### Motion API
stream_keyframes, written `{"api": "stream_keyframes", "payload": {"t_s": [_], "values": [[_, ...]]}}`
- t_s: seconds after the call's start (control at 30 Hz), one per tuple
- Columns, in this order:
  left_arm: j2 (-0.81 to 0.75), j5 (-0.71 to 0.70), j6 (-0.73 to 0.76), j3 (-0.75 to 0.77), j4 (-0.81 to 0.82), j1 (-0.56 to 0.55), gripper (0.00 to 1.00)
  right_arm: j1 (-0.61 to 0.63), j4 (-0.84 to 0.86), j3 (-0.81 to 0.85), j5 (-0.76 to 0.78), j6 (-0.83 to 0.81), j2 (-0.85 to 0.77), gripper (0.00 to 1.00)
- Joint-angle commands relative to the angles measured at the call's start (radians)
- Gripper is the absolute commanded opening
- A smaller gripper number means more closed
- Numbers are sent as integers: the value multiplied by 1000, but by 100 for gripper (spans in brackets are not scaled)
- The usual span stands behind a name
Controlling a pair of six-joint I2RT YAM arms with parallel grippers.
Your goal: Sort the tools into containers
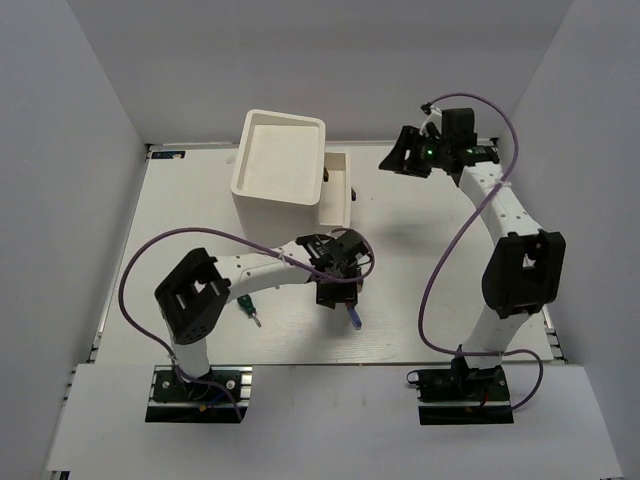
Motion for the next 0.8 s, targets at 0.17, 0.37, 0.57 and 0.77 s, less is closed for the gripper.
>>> {"api": "stream_keyframes", "payload": {"t_s": [0.17, 0.37, 0.57, 0.77], "values": [[88, -63, -118, 99, -85, -53, 58, -78, 99, -192, -41, 12, -148, 62], [114, -97, -138, 143, -65, -72, 58, -101, 111, -290, -64, 3, -211, 62], [177, -126, -161, 134, -65, -72, 58, -119, 124, -315, -80, 21, -243, 62], [252, -158, -161, 155, -62, -90, 52, -139, 122, -347, -92, 21, -277, 62]]}}
